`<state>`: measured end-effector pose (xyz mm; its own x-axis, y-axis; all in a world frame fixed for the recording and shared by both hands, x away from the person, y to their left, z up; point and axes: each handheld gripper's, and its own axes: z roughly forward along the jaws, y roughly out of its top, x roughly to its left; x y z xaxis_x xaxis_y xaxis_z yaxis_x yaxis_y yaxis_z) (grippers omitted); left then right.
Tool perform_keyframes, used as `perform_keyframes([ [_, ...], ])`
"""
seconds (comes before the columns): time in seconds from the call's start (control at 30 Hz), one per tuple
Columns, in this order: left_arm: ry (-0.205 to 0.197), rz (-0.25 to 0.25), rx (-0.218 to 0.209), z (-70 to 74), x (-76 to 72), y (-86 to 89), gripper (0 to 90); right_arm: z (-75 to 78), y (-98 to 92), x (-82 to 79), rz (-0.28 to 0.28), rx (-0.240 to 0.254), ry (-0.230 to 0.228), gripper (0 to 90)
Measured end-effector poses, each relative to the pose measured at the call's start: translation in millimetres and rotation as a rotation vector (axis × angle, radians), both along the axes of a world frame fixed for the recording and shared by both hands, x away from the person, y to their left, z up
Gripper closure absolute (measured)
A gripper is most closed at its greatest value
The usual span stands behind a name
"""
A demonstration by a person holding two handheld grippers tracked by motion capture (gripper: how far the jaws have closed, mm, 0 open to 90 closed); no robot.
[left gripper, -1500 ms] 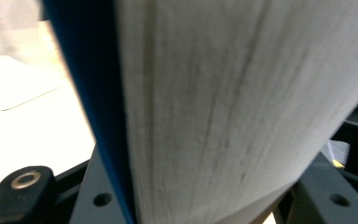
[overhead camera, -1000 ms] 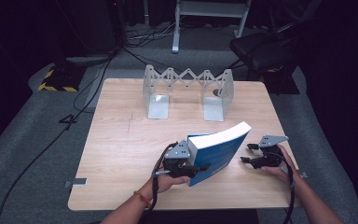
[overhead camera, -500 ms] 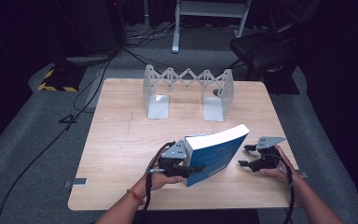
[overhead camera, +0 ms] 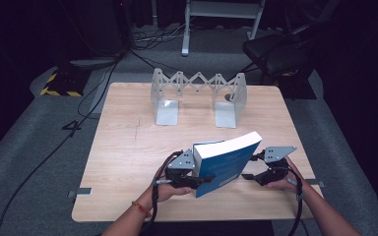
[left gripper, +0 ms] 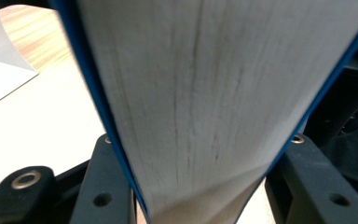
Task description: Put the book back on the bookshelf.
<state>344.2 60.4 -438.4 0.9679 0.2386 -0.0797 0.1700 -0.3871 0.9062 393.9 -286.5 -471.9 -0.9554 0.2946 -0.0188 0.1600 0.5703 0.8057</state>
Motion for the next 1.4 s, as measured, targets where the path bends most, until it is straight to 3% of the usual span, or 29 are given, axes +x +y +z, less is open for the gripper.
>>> perform_keyframes([
  [0.2,-0.026,-0.010,0.037,4.5,-1.4,0.3,59.7,0.9,-2.1,2.3,0.013,-0.007,0.011,29.9],
  [0.3,-0.005,-0.069,0.033,5.0,1.7,9.4,60.0,-3.9,-1.1,0.9,0.029,-0.017,0.010,29.8],
  [0.47,0.024,-0.123,0.035,5.8,6.8,27.5,59.9,-9.9,1.2,-4.2,0.048,-0.033,0.034,30.1],
  [0.63,0.032,-0.152,0.053,7.7,7.1,42.6,59.7,-11.6,4.9,-6.3,0.056,-0.049,0.036,30.3],
  [0.73,0.028,-0.139,0.059,8.2,5.1,44.2,59.0,-10.0,6.0,-7.2,0.060,-0.037,0.030,30.4],
  [0.87,0.022,-0.113,0.062,8.1,2.8,44.1,57.8,1.1,9.2,-8.4,0.063,0.003,0.006,30.9],
  [1.03,0.003,-0.057,0.074,6.6,-1.4,46.2,52.9,26.2,19.0,-11.2,0.085,0.066,-0.050,30.3],
  [1.17,-0.010,-0.041,0.131,1.9,-5.7,46.6,52.0,50.9,28.8,-12.9,0.121,0.128,-0.073,30.7],
  [1.3,-0.021,-0.009,0.149,-1.3,-10.2,48.5,50.3,73.8,41.8,-17.4,0.177,0.170,-0.087,32.3],
  [1.4,-0.023,0.022,0.140,-5.1,-13.5,49.1,48.8,89.8,50.0,-17.2,0.200,0.186,-0.097,33.5],
])
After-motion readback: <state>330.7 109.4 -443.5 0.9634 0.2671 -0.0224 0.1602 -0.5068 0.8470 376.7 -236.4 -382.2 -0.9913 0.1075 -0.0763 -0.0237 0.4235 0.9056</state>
